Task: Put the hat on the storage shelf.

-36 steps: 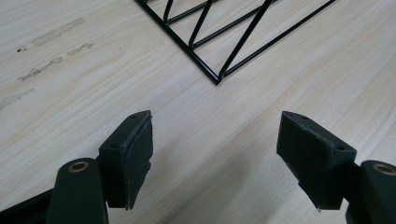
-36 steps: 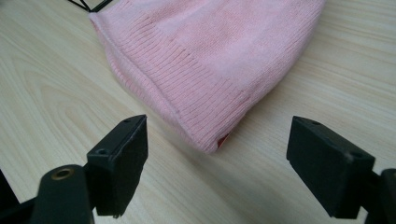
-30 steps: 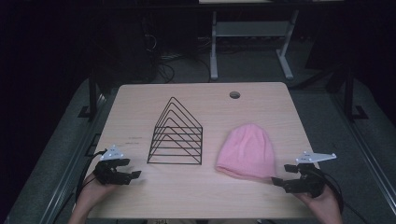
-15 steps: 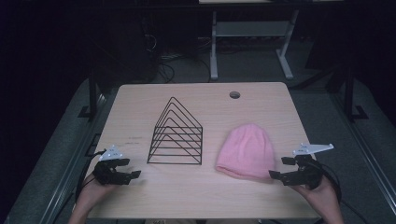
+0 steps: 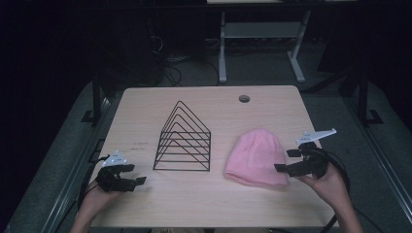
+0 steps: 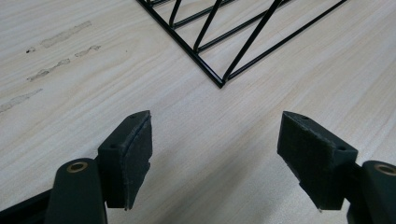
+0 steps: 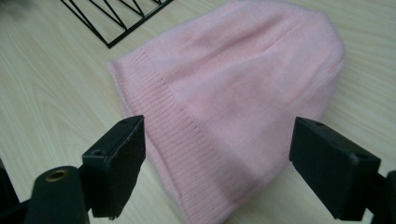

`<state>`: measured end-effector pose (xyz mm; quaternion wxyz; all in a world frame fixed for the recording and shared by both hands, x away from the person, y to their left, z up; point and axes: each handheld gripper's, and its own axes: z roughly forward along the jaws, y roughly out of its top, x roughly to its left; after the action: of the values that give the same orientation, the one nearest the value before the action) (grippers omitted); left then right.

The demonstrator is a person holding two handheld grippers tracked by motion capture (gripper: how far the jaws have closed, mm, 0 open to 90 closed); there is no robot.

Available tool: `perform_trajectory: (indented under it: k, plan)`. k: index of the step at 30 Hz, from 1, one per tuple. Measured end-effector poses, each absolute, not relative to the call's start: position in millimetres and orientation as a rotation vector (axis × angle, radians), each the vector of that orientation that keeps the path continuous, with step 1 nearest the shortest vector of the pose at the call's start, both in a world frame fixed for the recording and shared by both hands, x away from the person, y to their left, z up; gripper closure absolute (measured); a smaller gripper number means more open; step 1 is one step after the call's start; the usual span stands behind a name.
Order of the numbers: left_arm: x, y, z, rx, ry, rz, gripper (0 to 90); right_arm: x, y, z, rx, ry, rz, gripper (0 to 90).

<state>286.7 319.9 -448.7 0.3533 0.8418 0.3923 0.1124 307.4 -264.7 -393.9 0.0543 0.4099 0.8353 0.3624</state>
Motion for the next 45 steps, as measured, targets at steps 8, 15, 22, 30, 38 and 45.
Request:
perform_trajectory:
  k: [8,15,22,30,38,45]
  plan:
    - [287.5,320.3,-448.7,2.174,1.013,0.29,26.6,330.2,-258.1,-388.0,1.236,2.572,1.081,18.2]
    - [287.5,320.8,-448.4,2.175,1.015,0.284,26.6,347.6,-254.9,-388.4,1.245,2.597,1.052,18.4]
    - [287.6,321.7,-448.0,2.174,1.018,0.289,26.6,368.6,-254.3,-389.2,1.26,2.613,1.03,19.6]
    - [287.9,321.2,-448.0,2.176,1.013,0.289,26.6,390.4,-256.8,-393.0,1.313,2.609,1.016,20.5]
    - [287.6,321.4,-447.7,2.176,1.011,0.292,26.6,408.0,-254.7,-401.1,1.339,2.634,0.966,21.7]
    - [287.5,321.9,-447.9,2.176,1.016,0.29,26.2,423.6,-254.0,-408.9,1.387,2.64,0.922,22.3]
